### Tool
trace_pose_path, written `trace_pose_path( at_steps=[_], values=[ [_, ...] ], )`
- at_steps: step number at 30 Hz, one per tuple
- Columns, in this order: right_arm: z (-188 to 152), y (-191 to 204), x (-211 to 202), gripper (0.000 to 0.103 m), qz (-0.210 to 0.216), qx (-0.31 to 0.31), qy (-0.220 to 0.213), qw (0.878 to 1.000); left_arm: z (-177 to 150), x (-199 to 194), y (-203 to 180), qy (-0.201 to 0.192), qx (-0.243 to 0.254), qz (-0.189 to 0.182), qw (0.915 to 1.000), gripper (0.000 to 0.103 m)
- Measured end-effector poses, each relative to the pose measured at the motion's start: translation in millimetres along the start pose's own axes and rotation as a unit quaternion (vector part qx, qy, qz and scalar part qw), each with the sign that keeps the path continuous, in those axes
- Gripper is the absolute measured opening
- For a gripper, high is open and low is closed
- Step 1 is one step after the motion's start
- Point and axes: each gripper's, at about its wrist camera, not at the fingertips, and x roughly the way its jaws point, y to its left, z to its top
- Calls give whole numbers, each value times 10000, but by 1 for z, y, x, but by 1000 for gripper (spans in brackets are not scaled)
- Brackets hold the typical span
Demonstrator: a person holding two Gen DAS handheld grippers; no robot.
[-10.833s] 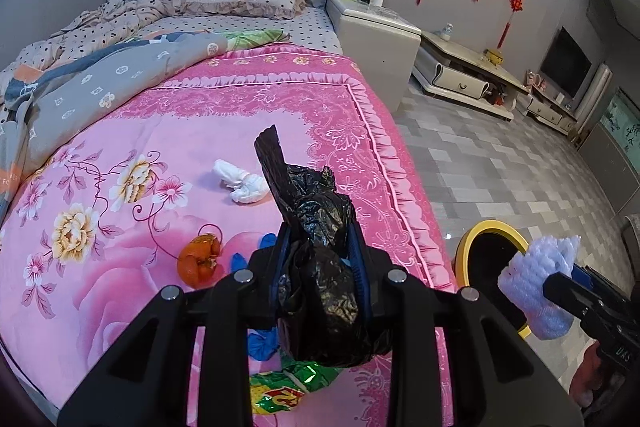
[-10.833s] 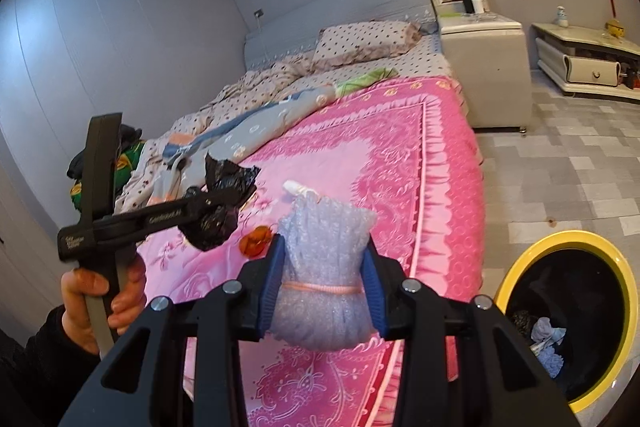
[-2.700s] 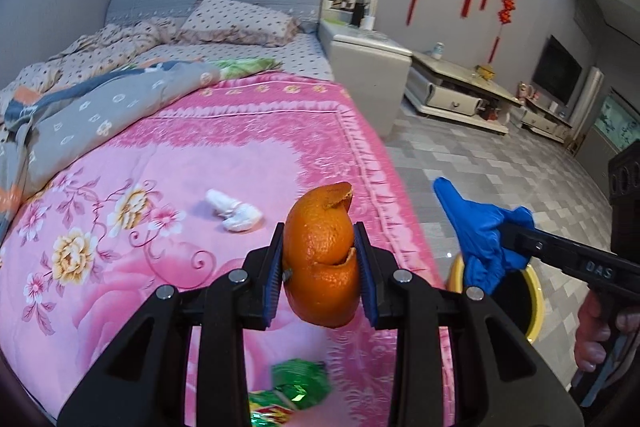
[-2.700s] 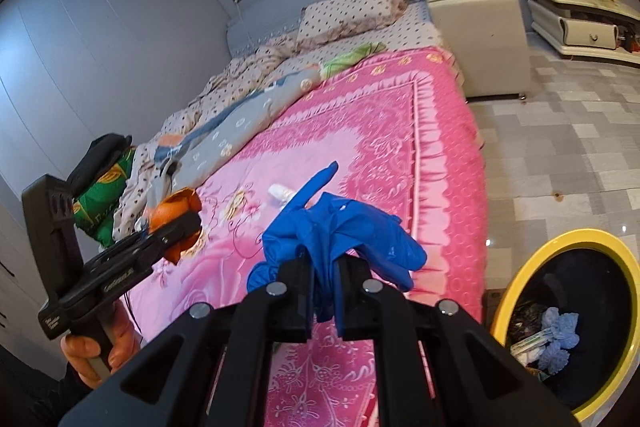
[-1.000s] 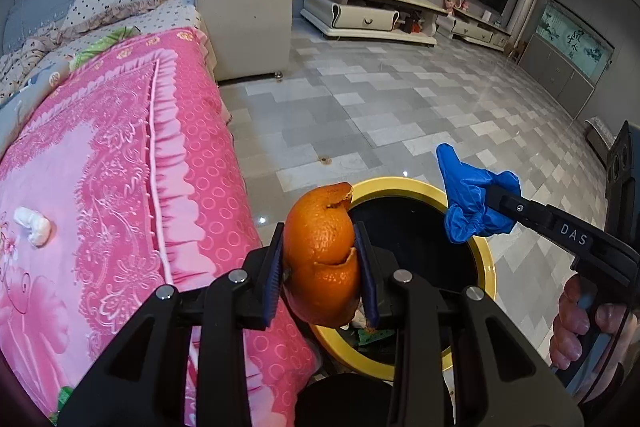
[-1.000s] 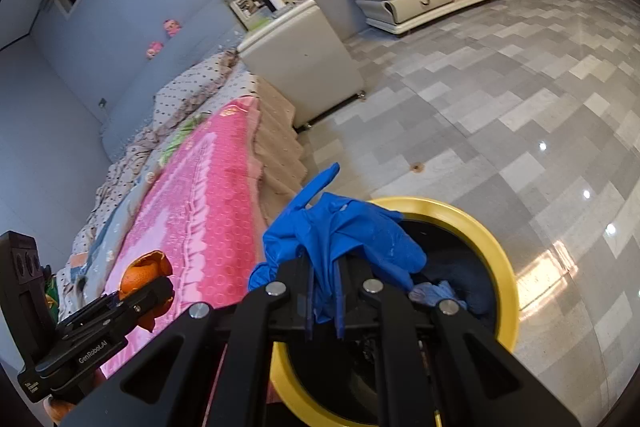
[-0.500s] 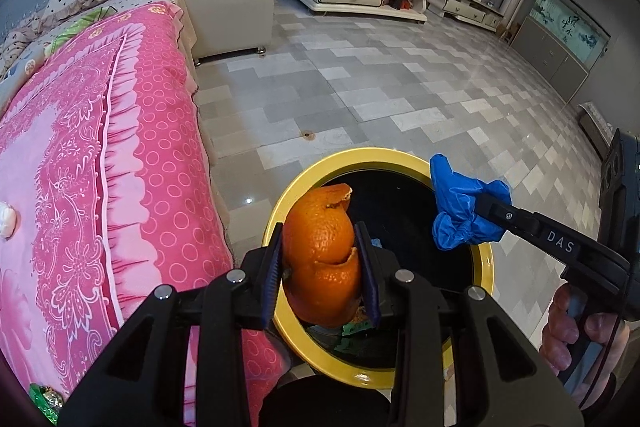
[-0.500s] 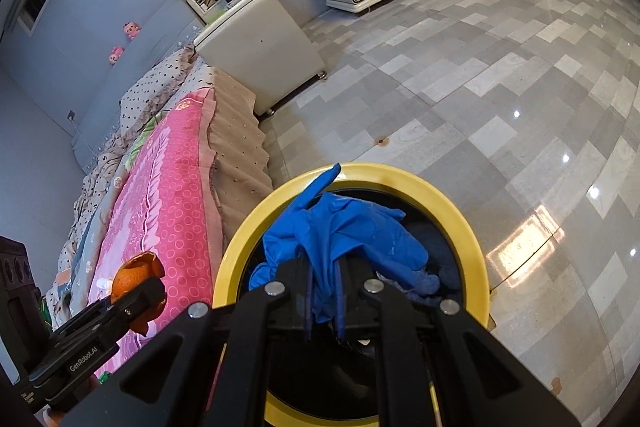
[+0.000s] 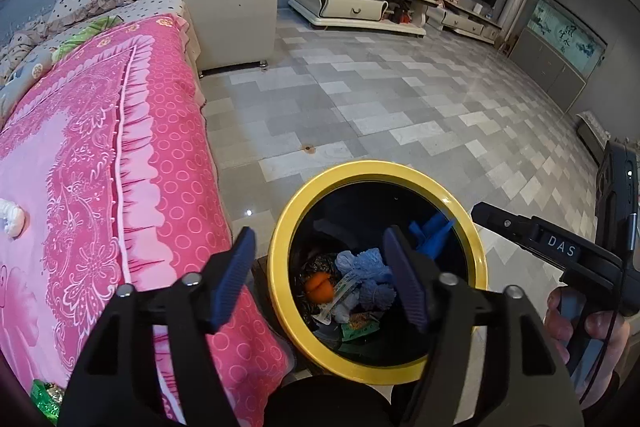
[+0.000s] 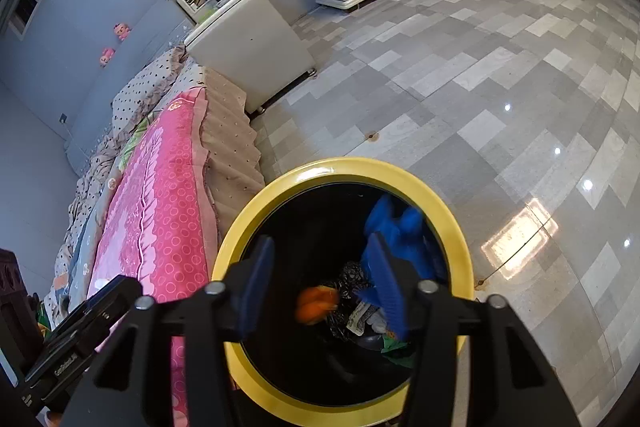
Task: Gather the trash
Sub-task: 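Open both tools to drop the peel and glove into the bin, then move both open tools back over the tissue and snack wrapper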
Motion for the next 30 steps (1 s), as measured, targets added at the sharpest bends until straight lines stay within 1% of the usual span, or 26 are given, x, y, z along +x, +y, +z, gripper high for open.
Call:
trace_pose_path(
  at_steps=[1, 2, 4, 5, 8, 10, 15, 16, 19, 22, 27, 30],
  values=[
    [0, 0, -2, 59, 0, 36, -9, 10000, -1, -5, 3, -52, -8, -4, 10000, 73],
    [0, 0, -3, 60, 7, 41, -20, 10000, -2, -10, 6, -112, -4, 6, 9999, 77],
    [-1, 4, -7, 68, -2, -3, -41, 10000, -4, -21, 12, -197, 30, 44, 9998, 80],
    [-1, 7, -8, 69, 6, -28, -45, 10000, -5, -27, 16, -234, 49, 78, 9997, 80],
    [-2, 19, -11, 71, 106, -160, 9, 9998, -9, -44, 28, -346, 50, 120, 9993, 82],
    [-3, 33, -12, 75, 155, -349, 19, 9993, -12, -59, 39, -434, 53, 196, 9989, 82],
    [-10, 80, -18, 78, 373, -991, 14, 9944, -27, -92, 72, -567, 19, 365, 9977, 82],
    [-12, 89, -20, 78, 394, -1132, -12, 9928, -31, -100, 79, -593, 26, 456, 9972, 82],
    [-17, 122, -26, 78, 450, -1609, -157, 9858, -43, -119, 99, -636, 54, 615, 9961, 82],
    [-20, 154, -28, 78, 639, -1952, -168, 9785, -54, -139, 118, -680, 149, 749, 9948, 82],
    [-25, 210, -27, 79, 864, -2579, -169, 9622, -73, -169, 145, -652, 430, 891, 9930, 82],
    [-32, 243, -24, 81, 951, -2939, -137, 9510, -85, -184, 162, -633, 516, 989, 9917, 82]
  ],
)
